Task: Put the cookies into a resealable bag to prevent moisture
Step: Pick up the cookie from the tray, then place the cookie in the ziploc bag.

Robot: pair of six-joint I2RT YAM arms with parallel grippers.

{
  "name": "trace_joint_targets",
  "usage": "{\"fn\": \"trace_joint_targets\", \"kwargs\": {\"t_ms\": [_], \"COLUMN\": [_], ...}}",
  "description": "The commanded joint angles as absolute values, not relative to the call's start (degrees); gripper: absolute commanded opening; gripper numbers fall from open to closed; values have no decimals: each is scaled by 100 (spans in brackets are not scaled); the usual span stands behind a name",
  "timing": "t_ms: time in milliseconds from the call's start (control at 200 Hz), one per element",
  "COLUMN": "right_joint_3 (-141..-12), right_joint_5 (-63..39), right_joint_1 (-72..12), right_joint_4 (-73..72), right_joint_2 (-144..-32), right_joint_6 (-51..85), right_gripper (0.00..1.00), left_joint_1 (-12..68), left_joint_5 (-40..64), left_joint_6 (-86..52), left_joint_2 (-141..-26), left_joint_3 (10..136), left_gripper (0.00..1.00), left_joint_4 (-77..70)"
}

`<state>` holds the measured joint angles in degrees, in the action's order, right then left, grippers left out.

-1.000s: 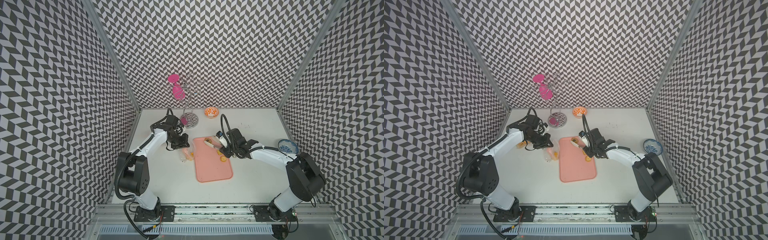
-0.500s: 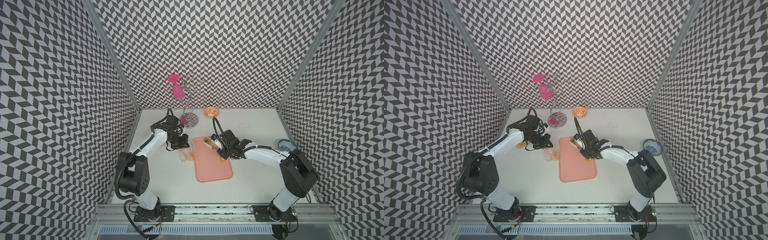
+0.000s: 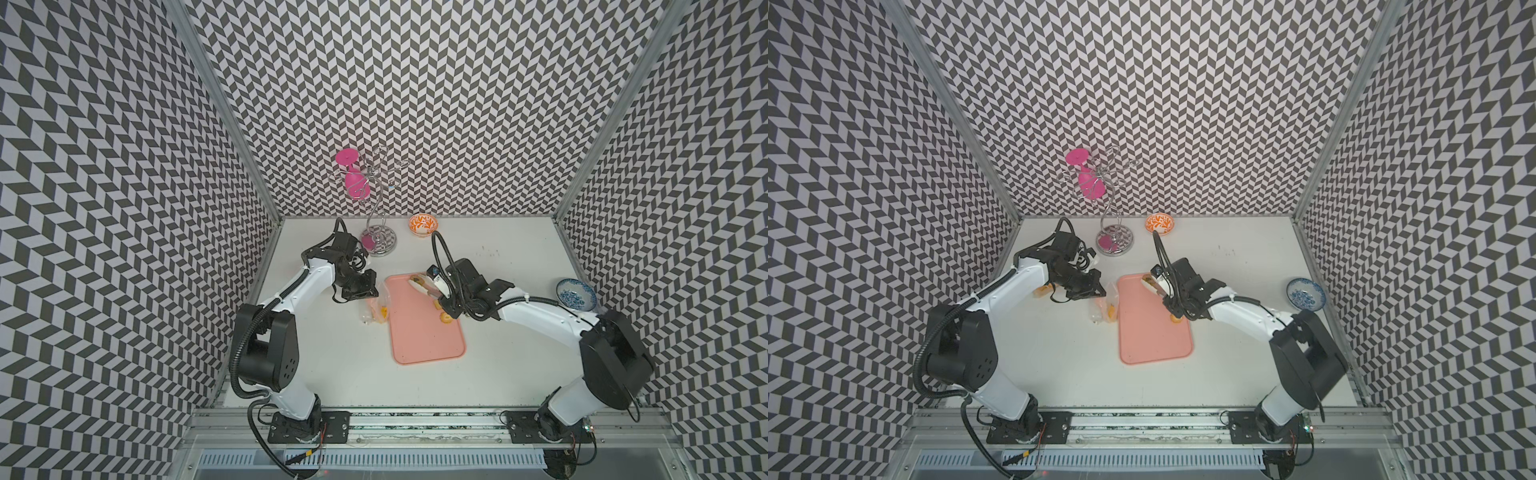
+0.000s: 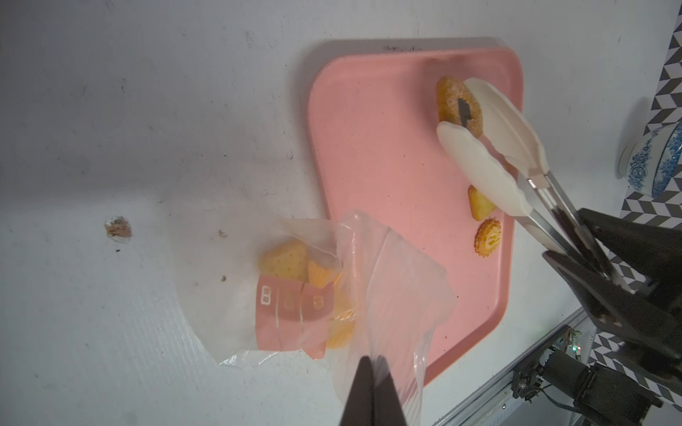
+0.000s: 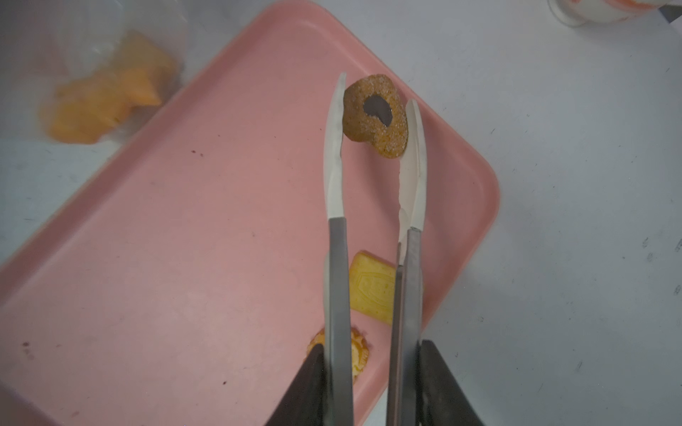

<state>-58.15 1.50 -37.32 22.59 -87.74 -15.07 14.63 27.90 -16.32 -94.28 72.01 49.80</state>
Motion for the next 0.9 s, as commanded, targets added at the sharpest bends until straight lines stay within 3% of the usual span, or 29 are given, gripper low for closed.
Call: {"fn": "trace_joint_targets", "kwargs": {"t_ms": [0, 300, 896], "right_joint_3": [-5627, -4826, -4874], "right_joint_5": [-721, -2911, -3334], "right_joint_1": [-3683, -3794, -3946], "right_joint_4": [1686, 511, -338], "right_joint_2": [-8038, -7251, -8227], "right_joint_6": [-1149, 169, 934], "right_gripper": [36, 36, 38], "left_joint_1": [1494, 1489, 1336], "left_joint_5": [2765, 2775, 2962], "left_joint_6": [-1543, -1537, -1523], "left_joint_2": [-9491, -9526, -9346], "left_joint_3": [7274, 7479, 7418], "left_gripper": [0, 0, 0], "left_joint_4": [5001, 5116, 5182]}}
